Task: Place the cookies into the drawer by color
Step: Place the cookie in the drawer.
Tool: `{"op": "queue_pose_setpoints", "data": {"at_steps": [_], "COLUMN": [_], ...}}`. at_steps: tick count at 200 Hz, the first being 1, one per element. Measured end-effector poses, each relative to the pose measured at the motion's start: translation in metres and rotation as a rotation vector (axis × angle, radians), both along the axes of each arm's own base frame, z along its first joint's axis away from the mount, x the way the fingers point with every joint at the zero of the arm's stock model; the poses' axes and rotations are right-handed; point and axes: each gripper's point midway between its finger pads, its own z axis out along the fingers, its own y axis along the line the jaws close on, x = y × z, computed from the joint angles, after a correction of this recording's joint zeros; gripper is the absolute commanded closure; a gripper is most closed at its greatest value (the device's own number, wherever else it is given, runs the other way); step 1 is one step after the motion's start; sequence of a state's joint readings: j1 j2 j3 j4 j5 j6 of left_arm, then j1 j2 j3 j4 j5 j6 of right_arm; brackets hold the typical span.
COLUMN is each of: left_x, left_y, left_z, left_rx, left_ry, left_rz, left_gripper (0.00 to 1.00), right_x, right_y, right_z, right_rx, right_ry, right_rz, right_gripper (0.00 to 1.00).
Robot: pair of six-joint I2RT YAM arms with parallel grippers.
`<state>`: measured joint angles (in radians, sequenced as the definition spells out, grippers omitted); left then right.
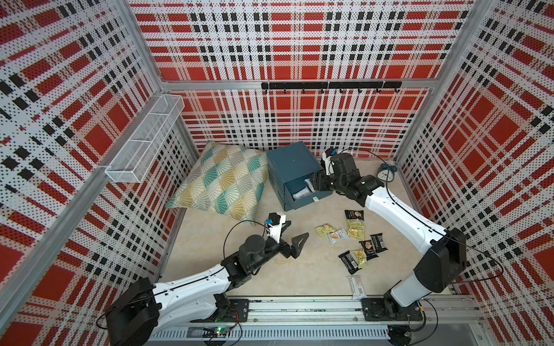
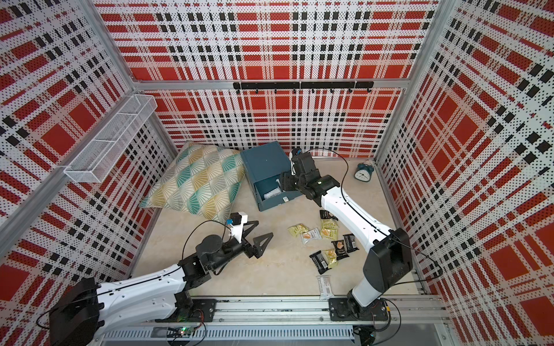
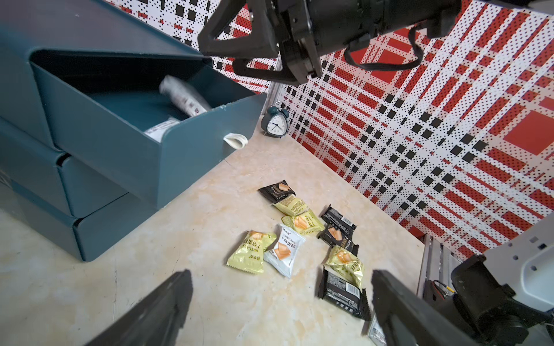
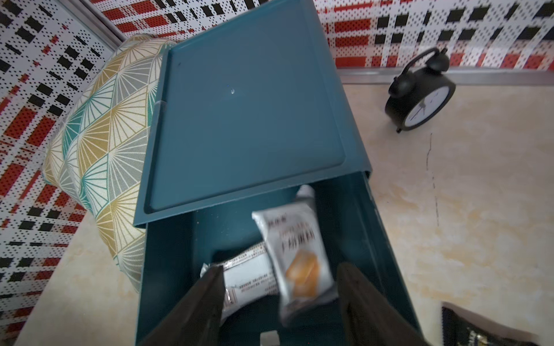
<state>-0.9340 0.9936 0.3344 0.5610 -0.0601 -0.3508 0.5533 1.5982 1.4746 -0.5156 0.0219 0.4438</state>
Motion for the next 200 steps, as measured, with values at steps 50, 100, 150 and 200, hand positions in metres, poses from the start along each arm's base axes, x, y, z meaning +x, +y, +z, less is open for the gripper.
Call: {"op": "queue_pose_setpoints", "data": {"at_steps": [50, 100, 150, 200], "left_x": [-0.001, -0.008, -0.020, -0.029], "left_y": [-0.001, -0.013, -0.051, -0.091], "left_z": [-0.001, -0.019, -0.034, -0.054], "left_rx": [0.002, 0.059, 0.149, 0.231], "left_ry": [0.002, 0.023, 0.032, 0.055], "left_rz": [-0.003, -0.041, -0.129, -0.206], "left_gripper": [0.01, 0.01, 0.05, 0.17], "right_x": [-0.011, -0.058, -0.093, -0.130], "right_y": [-0.003, -0.031, -0.065, -0.106], "right_z": [0.006, 0.013, -0.023, -0.086], "right_rx": [0.017, 0.054, 0.052, -0.019], "right_ry": [0.001, -0.011, 0.086, 0.216], "right_rz": [0.014, -0.002, -0.117, -0.252], "right_gripper": [0.06, 0.00, 0.00, 0.00]}}
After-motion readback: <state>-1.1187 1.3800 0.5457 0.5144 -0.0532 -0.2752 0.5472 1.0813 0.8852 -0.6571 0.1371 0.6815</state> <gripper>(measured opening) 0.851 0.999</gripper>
